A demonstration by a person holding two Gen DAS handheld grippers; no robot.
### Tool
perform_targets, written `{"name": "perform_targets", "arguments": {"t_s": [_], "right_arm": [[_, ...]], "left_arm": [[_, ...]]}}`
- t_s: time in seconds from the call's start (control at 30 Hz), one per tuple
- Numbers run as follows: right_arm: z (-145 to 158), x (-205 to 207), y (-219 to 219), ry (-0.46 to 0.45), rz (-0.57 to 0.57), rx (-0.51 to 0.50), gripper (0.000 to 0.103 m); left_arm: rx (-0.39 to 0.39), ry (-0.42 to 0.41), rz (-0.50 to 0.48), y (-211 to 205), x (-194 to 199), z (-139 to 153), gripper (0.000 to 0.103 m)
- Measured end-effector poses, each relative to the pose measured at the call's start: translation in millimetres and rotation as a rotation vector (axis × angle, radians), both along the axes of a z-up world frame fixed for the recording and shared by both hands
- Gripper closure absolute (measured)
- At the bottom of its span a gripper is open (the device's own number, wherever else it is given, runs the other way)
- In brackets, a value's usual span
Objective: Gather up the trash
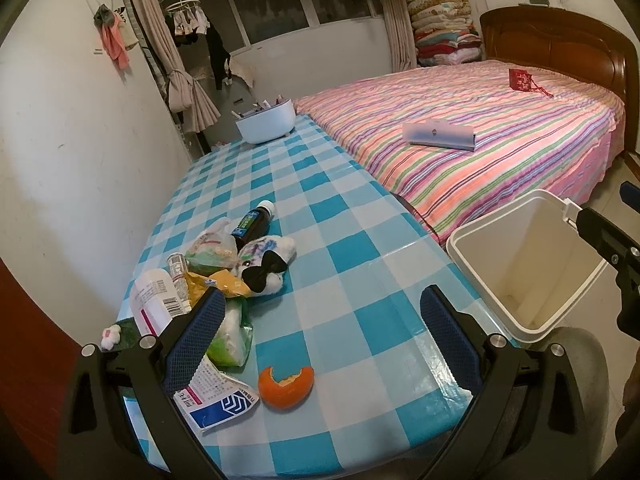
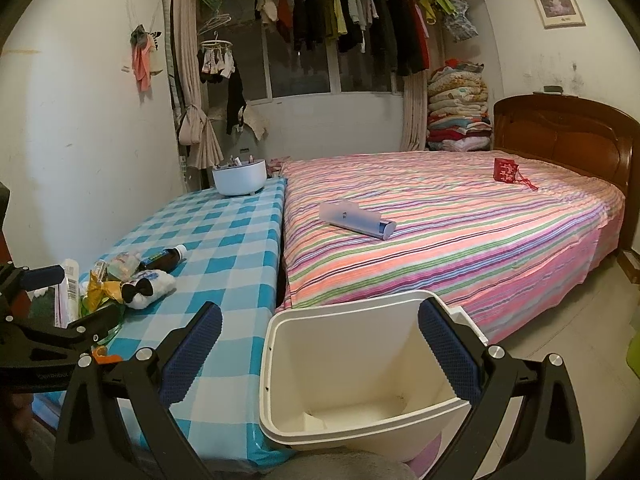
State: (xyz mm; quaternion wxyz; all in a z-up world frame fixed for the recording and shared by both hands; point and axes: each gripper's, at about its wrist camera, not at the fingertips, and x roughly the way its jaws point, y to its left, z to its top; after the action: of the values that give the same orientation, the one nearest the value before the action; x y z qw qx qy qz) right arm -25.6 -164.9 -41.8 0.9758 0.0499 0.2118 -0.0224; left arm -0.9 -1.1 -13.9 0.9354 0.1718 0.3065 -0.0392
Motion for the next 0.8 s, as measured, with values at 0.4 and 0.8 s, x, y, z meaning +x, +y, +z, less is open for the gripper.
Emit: {"name": "perform_targets", "arguments": {"t_s": [0.4,0.8], "right_arm": [[2,3,7,0.005,0.014,-0.016,0.007],[3,4,12,0.006,0.022,-0.019,0.007]], "left_arm": [[-0.002,0.006,0.005,5,1,-3,0.006],[-0.002,0.004,0.005,7,0,-2,0.006]]}}
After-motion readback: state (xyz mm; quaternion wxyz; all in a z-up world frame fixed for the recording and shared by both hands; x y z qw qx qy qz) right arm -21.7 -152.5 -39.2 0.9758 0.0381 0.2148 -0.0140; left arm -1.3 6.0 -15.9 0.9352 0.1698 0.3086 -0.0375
